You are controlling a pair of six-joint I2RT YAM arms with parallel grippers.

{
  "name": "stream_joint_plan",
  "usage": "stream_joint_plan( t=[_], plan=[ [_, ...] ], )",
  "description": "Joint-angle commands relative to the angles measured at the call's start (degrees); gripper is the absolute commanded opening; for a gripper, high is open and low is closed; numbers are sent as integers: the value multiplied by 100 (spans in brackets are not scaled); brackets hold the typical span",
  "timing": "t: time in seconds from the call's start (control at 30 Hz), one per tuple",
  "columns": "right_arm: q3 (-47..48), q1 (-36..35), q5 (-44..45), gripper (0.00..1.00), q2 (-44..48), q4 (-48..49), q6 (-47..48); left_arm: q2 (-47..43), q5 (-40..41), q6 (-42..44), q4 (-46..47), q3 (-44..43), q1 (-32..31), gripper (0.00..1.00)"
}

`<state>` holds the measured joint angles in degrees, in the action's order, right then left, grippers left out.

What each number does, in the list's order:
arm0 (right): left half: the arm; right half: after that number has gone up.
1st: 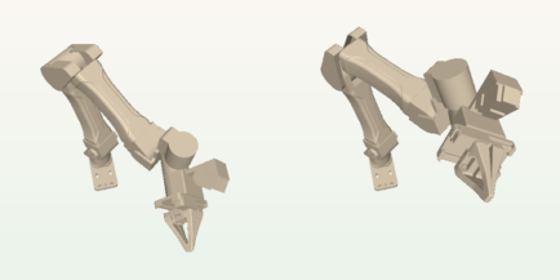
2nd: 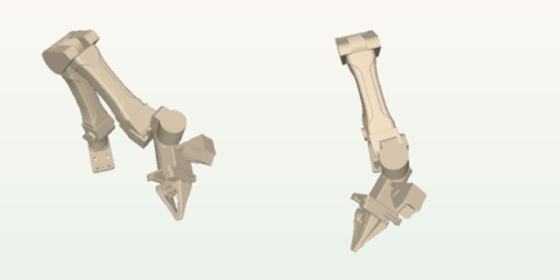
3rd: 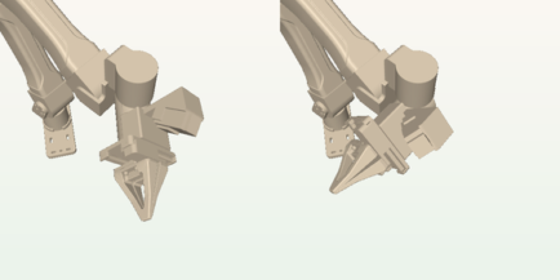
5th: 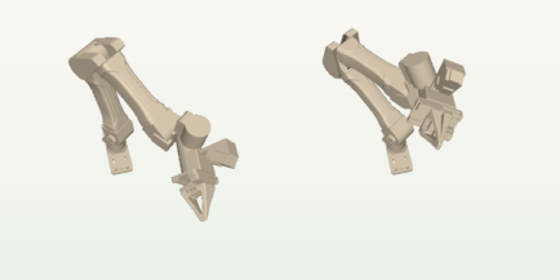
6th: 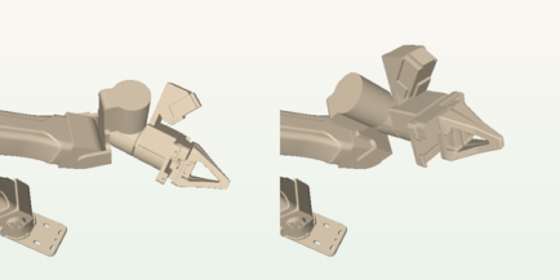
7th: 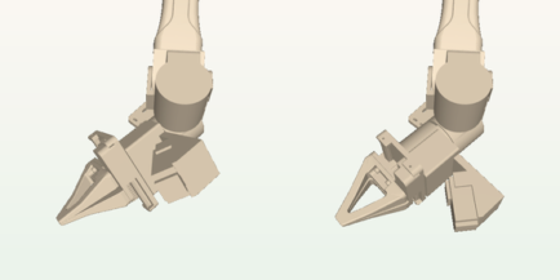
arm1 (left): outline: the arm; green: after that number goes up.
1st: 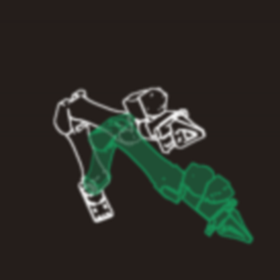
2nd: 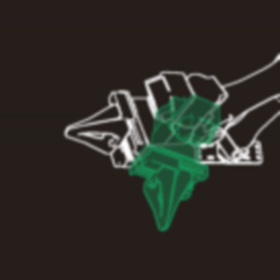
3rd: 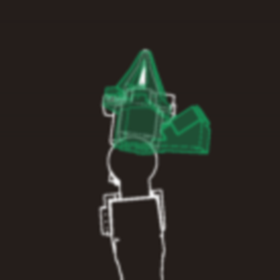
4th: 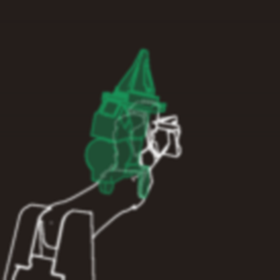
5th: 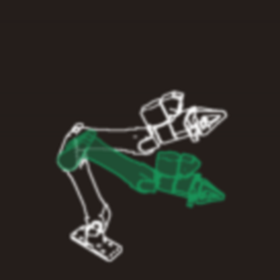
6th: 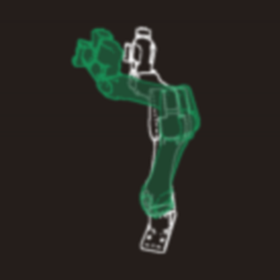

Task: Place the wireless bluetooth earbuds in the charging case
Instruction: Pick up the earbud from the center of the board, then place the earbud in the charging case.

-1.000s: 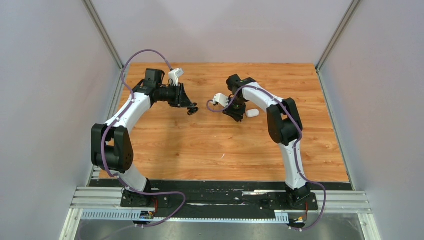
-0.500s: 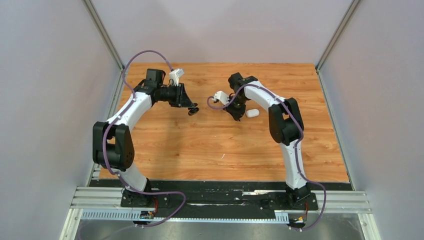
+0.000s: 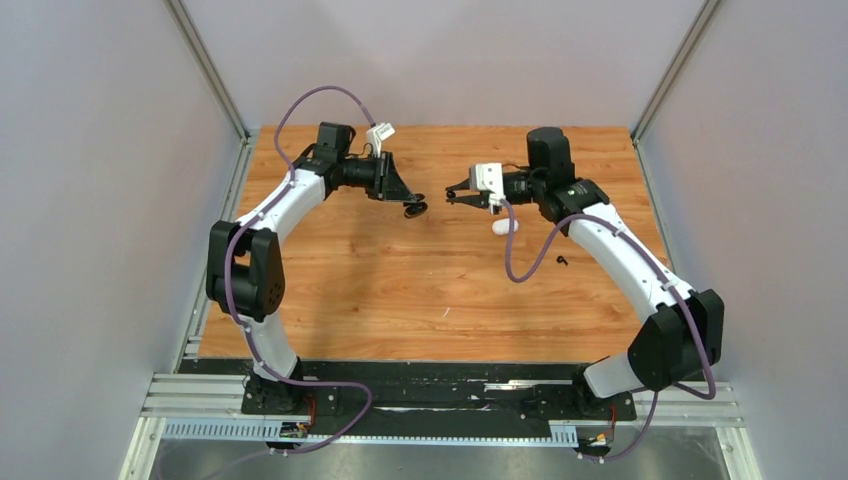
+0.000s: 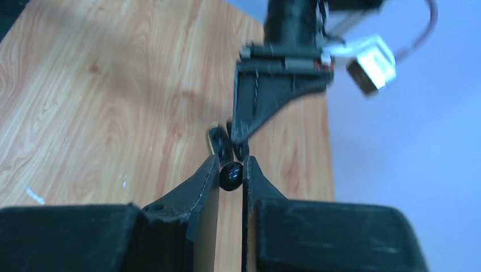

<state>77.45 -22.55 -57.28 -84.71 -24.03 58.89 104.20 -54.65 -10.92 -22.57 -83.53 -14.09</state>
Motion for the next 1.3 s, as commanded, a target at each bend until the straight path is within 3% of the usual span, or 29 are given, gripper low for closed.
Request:
stream_joint_plan(
  t=[0.0,0.1,0.23,0.53,0.77,1.27],
  plan=[
    [-630,-191,-1374,0,53,1583,949,-3,-1098,-680,855,-277,-172,0],
    [-864,-243,-1702,0,131,1698,1861,-48,-1585,-923,1224,-222,-264,0],
    [-1142,-255,-1979,0,139,1788,2877,-183,-1824,-681,887,-221,-357,0],
    [-1205,-366,-2293,0,-61,1825,3676,-364,-1987,-313,421,-234,-411,0],
    [-1205,-527,-2138,0,-259,1843,4112,-370,-1990,-374,377,-339,-428,0],
    [-1360,-785,-1282,0,-371,2138,3944,-538,-1916,-341,378,-223,-428,0]
  ],
)
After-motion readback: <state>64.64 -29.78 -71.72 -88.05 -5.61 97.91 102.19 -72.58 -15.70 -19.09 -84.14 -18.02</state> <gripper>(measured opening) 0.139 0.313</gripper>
